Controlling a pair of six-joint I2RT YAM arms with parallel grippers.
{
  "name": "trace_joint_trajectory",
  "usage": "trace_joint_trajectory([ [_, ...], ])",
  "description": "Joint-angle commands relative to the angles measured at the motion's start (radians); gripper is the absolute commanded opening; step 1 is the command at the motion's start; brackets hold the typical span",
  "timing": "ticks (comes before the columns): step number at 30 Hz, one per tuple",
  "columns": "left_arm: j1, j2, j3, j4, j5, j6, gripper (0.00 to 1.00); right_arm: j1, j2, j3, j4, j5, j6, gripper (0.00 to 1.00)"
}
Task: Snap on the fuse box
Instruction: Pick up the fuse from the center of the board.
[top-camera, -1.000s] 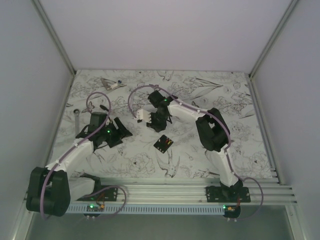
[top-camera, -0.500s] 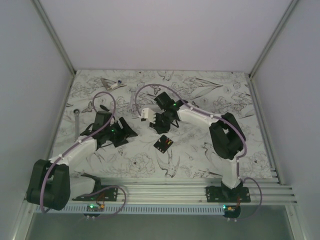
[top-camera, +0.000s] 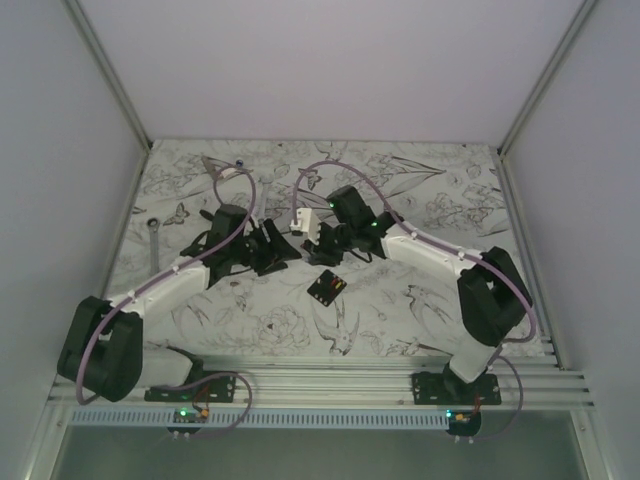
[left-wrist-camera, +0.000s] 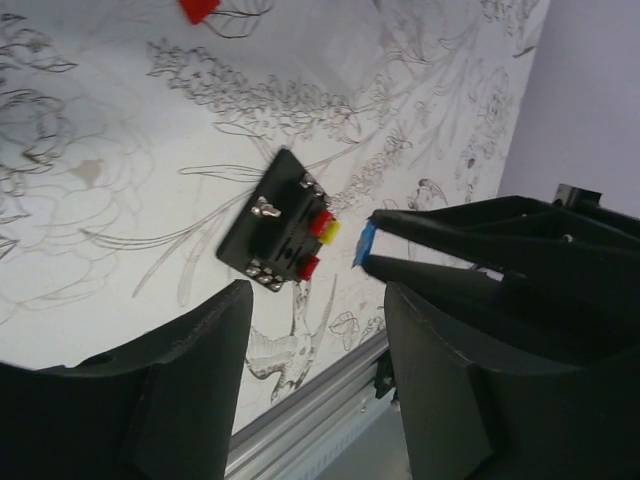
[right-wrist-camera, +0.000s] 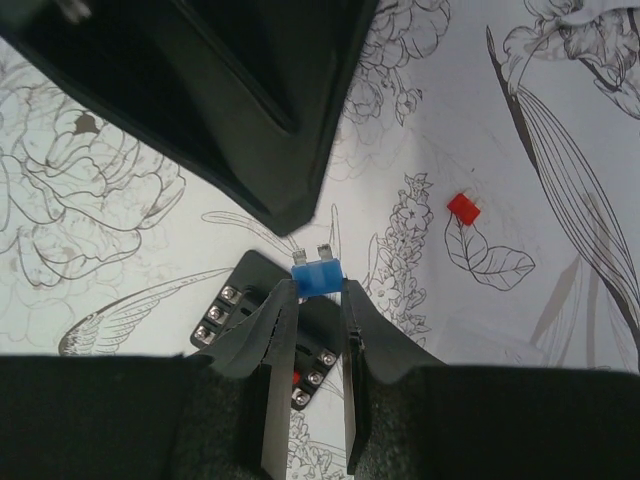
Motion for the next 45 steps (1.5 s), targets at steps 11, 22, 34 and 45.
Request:
trace_joint_trajectory([
  [11,-0.076,0.058,0.062,0.046,0.017,-0.035,0.38,0.006,-0.086,-0.074,0.135,-0.07,0.039,0.14],
  [22,-0.092,0.061,0.07,0.057,0.02,-0.022,0.2,0.007,-0.101,-0.097,0.151,-0.094,0.041,0.14],
  [34,-0.097,0.032,0.061,0.062,0.024,-0.011,0.0,0.002,-0.121,-0.115,0.174,-0.118,0.058,0.17],
  [45,-0.097,-0.223,-0.031,0.143,0.013,0.104,0.0,-0.144,-0.35,-0.325,0.514,-0.326,0.483,0.39],
])
